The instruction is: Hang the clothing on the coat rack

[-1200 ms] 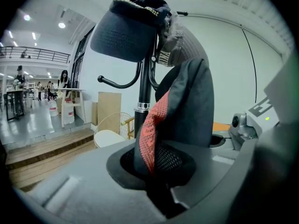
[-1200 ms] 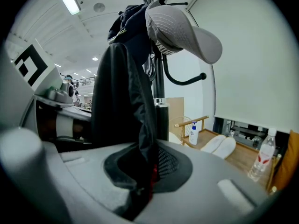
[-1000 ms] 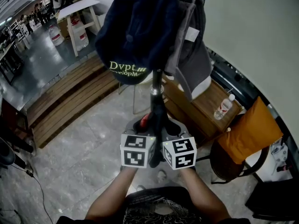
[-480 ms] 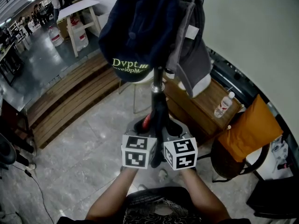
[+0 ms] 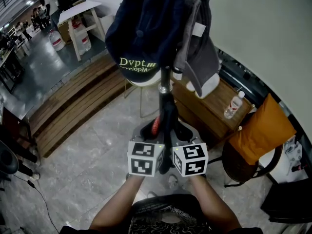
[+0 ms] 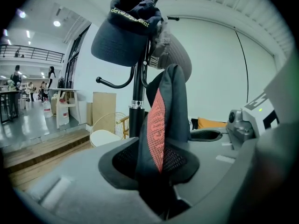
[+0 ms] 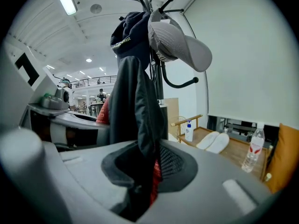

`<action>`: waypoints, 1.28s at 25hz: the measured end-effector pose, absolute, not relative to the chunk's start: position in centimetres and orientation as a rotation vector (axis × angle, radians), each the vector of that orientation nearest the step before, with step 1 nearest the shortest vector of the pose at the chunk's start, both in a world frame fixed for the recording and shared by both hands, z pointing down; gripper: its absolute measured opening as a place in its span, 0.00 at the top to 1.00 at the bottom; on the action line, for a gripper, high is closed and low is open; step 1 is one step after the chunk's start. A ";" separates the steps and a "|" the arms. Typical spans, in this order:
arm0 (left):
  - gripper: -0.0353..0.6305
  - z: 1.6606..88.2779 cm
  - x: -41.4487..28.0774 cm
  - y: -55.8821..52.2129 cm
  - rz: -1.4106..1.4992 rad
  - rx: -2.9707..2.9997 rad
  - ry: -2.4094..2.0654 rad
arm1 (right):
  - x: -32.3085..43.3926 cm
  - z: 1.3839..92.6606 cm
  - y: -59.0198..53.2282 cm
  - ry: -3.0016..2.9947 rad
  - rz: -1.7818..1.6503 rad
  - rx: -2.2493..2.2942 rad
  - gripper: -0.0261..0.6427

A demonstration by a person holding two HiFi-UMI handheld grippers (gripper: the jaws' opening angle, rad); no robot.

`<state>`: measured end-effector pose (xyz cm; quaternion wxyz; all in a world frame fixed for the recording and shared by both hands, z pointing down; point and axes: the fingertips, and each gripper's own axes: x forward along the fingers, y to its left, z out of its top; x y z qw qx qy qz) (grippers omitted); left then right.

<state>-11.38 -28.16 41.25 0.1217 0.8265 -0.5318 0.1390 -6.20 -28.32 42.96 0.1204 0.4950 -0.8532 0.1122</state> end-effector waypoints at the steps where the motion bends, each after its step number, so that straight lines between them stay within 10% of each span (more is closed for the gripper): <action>1: 0.82 41.2 -11.4 -28.0 0.408 2.416 -1.550 | -6.2 42.9 -28.2 -2.491 0.328 1.451 0.86; 32: 0.81 41.2 -11.9 -24.5 0.398 2.432 -1.520 | -5.7 42.2 -25.8 -2.432 0.336 1.552 0.85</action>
